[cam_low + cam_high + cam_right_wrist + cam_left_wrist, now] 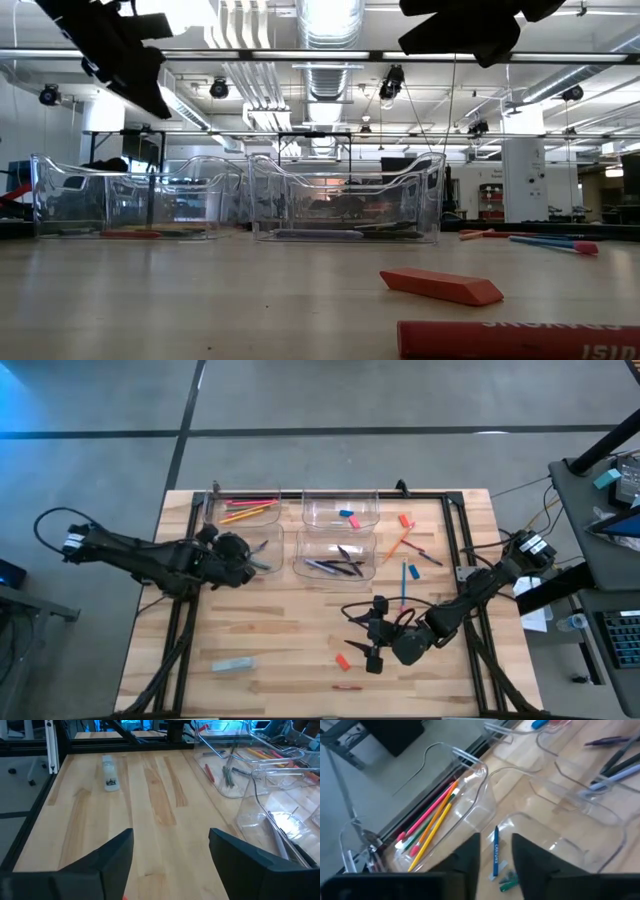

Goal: Sort crayons/erasers/pens/pencils in bins
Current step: Put the green crayon into the bottom left transparent bin, then put the bottom red crayon into the bottom left transparent bin

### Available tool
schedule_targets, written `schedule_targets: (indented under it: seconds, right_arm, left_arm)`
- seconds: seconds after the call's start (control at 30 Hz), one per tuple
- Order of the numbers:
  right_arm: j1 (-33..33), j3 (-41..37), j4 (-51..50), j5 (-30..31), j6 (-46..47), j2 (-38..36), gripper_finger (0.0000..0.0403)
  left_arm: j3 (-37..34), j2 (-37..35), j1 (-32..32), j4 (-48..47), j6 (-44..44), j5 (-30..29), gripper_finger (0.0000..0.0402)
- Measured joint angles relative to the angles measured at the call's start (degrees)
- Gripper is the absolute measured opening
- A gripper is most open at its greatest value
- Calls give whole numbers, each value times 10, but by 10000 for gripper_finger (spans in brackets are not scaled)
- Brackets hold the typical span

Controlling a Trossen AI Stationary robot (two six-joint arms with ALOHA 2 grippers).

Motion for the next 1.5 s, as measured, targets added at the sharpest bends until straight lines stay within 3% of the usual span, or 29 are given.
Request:
schedule_targets:
  seconds: [0.17,0.3,0.67,0.83,1.3,1.5]
  right_arm:
    - [2,0,-4,-16,14,0,247]
    - [10,-1,-20,-107,29,2,247]
    - [73,14,-13,-184,104,128,228]
    - [84,51,-14,-189,129,188,226]
    - [84,105,-52,-197,138,259,220]
    - [84,107,-54,-195,150,286,156]
  left_arm:
    - [6,19,8,-1,1,0,182]
    - [16,19,-2,37,-1,0,219]
    - [-82,16,-111,567,259,21,226]
    - [-128,15,-154,719,320,34,226]
    - [-152,19,-176,744,315,39,226]
    - [-152,19,-176,748,313,39,226]
